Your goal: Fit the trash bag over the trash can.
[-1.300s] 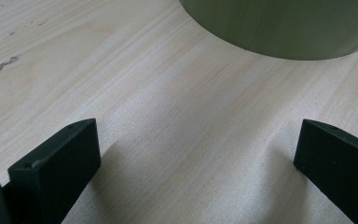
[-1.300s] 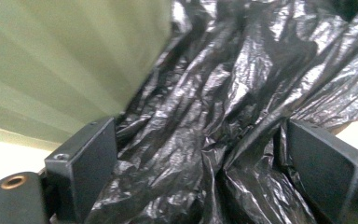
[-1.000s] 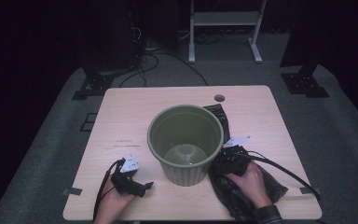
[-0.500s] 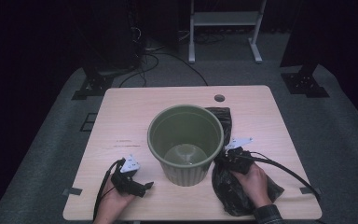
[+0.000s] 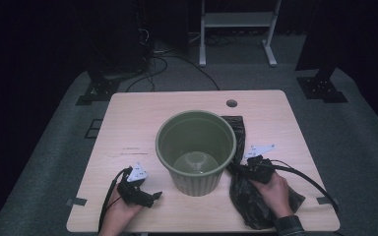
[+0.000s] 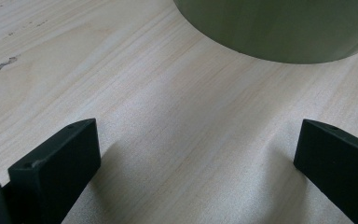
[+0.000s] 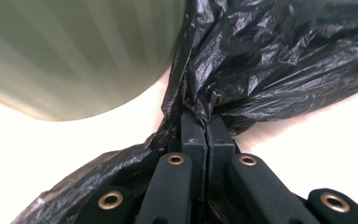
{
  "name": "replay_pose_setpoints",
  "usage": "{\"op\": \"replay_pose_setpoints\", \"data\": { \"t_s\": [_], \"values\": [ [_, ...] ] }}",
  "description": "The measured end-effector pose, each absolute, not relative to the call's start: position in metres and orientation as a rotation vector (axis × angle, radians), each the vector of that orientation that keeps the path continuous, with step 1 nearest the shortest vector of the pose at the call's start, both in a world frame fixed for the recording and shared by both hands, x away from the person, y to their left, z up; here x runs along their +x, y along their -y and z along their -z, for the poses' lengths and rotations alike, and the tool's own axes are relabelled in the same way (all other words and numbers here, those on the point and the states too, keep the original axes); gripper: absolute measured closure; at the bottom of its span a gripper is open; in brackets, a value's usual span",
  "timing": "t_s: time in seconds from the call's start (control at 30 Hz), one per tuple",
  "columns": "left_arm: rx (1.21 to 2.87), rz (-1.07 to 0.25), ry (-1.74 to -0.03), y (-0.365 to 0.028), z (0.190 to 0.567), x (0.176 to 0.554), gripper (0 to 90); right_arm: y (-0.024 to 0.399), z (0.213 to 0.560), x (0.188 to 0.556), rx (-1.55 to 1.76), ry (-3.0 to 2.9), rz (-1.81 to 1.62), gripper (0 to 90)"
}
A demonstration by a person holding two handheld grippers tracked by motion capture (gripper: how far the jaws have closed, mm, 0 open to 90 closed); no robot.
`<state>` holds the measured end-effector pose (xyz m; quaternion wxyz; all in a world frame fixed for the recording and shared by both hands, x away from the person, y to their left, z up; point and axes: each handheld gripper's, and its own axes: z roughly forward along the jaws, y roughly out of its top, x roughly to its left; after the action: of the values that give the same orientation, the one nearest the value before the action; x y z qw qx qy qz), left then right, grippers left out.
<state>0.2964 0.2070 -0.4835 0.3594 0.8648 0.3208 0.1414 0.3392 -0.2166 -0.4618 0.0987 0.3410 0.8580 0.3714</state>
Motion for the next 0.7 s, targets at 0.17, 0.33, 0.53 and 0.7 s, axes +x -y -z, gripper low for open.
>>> {"op": "replay_pose_setpoints", "data": {
  "t_s": [0.17, 0.33, 0.53, 0.7],
  "values": [
    [2.23, -0.365, -0.827, -0.207, 0.484, 0.296, 0.0, 0.227, 0.443, 0.332, 0.964, -2.533, -1.136, 89.0],
    [2.229, -0.365, -0.827, -0.207, 0.484, 0.296, 0.0, 0.238, 0.422, 0.322, 0.911, -2.526, -1.194, 89.0],
    [2.229, -0.365, -0.829, -0.207, 0.484, 0.296, 0.0, 0.243, 0.387, 0.311, 0.805, -2.537, -1.215, 89.0],
    [2.231, -0.364, -0.828, -0.207, 0.483, 0.296, 0.0, 0.24, 0.358, 0.304, 0.72, -2.557, -1.203, 89.0]
  ]
}}
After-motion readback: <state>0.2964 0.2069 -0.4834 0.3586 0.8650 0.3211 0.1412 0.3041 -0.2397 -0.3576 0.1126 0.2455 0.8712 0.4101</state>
